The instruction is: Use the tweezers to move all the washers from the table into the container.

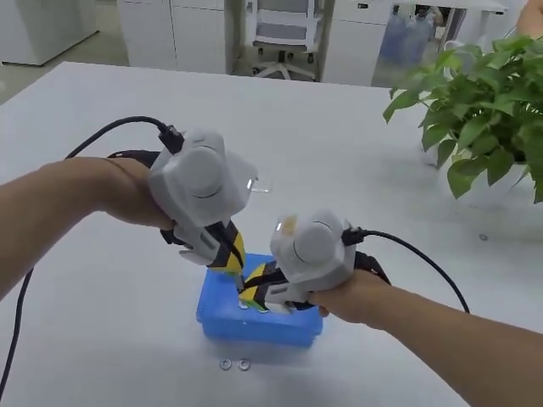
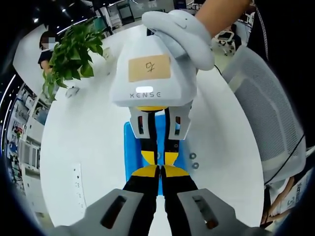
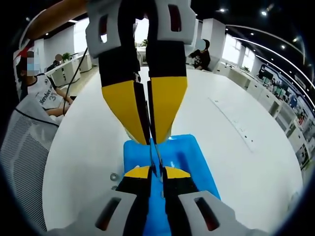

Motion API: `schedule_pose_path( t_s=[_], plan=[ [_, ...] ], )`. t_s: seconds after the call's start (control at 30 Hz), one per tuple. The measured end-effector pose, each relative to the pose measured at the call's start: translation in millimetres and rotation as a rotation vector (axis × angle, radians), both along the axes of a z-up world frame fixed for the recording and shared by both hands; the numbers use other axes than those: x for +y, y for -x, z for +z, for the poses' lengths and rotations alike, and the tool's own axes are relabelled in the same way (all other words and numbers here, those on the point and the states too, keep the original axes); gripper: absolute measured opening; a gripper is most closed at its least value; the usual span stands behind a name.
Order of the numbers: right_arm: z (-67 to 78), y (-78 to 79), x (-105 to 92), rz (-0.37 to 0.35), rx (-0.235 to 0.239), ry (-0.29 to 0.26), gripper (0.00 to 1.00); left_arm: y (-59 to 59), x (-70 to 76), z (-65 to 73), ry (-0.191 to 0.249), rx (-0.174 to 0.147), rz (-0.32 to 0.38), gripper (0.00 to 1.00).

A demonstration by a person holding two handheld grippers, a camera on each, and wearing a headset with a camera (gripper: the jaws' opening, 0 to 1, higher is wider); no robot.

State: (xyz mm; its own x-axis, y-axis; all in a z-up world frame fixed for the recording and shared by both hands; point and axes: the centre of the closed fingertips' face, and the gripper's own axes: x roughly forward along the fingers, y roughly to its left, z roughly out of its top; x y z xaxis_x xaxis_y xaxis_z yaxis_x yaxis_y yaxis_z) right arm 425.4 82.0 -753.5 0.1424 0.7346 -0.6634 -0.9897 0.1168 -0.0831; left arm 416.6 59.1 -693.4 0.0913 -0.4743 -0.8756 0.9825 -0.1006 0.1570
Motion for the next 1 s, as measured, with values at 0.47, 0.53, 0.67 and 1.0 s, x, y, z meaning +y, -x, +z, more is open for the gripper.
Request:
schedule_pose_path(
  t_s=[0.47, 0.53, 0.67, 1.0],
  plan=[
    [18.9, 14.7, -1.2, 0.002, -0.028, -0.033, 0.11, 16.8, -2.2, 18.6, -0.012, -0.017, -0.001, 0.06],
    [20.4, 17.6, -1.5, 0.003, -0.028, -0.037, 0.11, 19.6, -2.5, 19.8, -0.013, -0.017, -0.002, 0.06],
    [22.8, 23.8, -1.3, 0.01, -0.032, -0.041, 0.11, 27.5, -4.1, 22.8, -0.015, -0.016, -0.002, 0.06],
    [24.3, 37.8, -0.4, 0.023, -0.045, -0.044, 0.12, 43.0, -7.1, 26.8, -0.019, -0.007, 0.0, 0.06]
  ],
)
